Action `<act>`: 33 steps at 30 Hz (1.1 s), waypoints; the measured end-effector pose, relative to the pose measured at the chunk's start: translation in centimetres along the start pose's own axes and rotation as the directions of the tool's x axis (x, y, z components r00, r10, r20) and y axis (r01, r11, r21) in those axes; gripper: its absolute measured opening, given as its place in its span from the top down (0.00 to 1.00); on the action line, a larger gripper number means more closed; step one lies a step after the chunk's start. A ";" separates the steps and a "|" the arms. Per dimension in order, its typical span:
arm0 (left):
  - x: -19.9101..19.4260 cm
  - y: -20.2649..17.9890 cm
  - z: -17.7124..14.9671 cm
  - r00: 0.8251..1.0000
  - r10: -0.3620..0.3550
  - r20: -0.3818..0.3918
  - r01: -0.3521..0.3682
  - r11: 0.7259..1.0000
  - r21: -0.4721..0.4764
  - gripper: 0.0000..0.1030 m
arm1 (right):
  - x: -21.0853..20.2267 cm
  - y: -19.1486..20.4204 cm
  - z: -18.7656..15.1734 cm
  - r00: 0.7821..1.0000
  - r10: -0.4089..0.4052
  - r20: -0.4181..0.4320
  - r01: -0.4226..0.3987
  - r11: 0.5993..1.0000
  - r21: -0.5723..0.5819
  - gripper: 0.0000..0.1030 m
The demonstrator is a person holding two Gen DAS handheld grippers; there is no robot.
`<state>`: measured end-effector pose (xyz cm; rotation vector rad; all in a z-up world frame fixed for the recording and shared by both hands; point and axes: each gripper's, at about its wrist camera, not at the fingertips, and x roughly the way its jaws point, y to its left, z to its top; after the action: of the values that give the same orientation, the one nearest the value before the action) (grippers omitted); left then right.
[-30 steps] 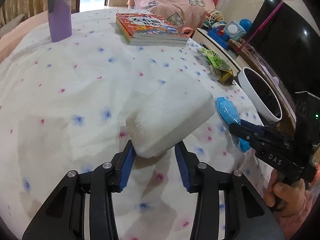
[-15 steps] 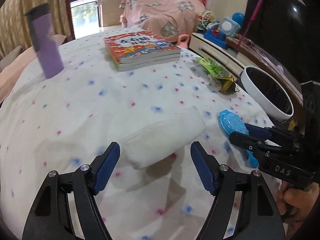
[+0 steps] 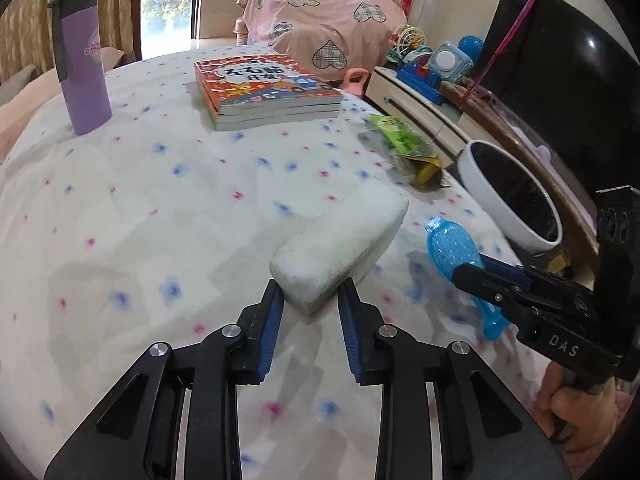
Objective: Collect trash
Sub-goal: 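Grasp white foam block with left gripper while right grasps blue hairbrush, then carry the foam block and hairbrush over the bin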
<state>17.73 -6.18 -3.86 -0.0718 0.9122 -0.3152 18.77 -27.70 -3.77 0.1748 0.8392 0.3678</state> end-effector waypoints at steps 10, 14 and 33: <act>-0.9 -4.1 -0.8 0.999 -0.031 0.016 0.031 1.000 0.006 0.74 | -3.8 -2.1 -0.7 0.998 0.001 0.059 -0.004 0.999 0.050 0.71; -1.1 -5.6 -0.8 0.999 -0.034 0.021 0.034 0.999 0.030 0.75 | -5.1 -3.3 -1.0 0.997 -0.011 0.078 0.005 0.997 0.071 0.72; -1.3 -9.2 0.4 0.998 -0.042 0.039 0.039 0.996 0.078 0.75 | -7.8 -6.1 -1.4 0.992 -0.001 0.129 -0.014 0.993 0.114 0.85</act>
<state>15.09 -14.56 -0.84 -0.0257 0.8584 -0.3851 14.50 -36.31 -1.06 0.3055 0.7330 0.3110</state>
